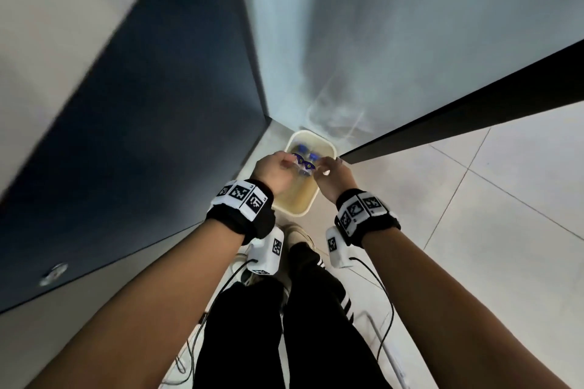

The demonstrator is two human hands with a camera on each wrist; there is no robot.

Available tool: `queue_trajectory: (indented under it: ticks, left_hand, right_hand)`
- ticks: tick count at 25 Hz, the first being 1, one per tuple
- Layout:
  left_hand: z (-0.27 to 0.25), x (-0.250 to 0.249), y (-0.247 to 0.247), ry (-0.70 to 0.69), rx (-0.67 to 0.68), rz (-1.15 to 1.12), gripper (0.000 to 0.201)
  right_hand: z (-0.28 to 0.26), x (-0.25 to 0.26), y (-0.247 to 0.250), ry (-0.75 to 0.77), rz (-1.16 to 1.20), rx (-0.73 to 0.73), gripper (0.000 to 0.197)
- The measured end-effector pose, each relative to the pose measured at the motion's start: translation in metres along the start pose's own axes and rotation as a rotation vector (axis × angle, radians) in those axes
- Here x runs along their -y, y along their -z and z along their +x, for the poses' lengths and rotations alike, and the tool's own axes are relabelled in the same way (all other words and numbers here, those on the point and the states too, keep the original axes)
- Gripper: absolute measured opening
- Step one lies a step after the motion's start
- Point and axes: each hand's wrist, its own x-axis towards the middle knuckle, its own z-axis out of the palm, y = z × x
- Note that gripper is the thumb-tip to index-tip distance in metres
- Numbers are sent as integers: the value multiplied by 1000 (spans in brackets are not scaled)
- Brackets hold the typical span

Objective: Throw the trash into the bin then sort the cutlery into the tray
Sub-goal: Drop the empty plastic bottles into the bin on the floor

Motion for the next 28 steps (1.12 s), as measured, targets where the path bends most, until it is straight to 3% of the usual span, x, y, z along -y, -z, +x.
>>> queue_trajectory:
  ticks: [6,9,11,13,16,19,23,28]
  left_hand:
    - [-164,-74,100,-83,-24,-95,33]
    - [-255,-100,164,-213,-63,-291,29]
    - [-309,-108,207,-263,-206,-436,24]
    - [-350,-106,250,-306,-436,-480,17]
    - [-375,-84,301,-270,-760,-440,16]
    - [-369,-50,341,-59,-951,-230,32]
    - [-339,-21,371,151,-919,-2,50]
    - [-321,-11,379,261,-794,94,77]
  right_hand:
    - [-127,97,86,271,-403,124,34]
    - [-186,151,120,480,-556,76,34]
    - [-219,191,134,626,-560,31,35]
    - [-241,237,141,778,-547,0,36]
    - [-261,299,139,950,-513,-40,37]
    - [-273,353,121,1088,-575,-64,40]
    - [-275,412,88,1256,-693,-136,49]
    - [-264,457,58,1299,-1140,-274,82]
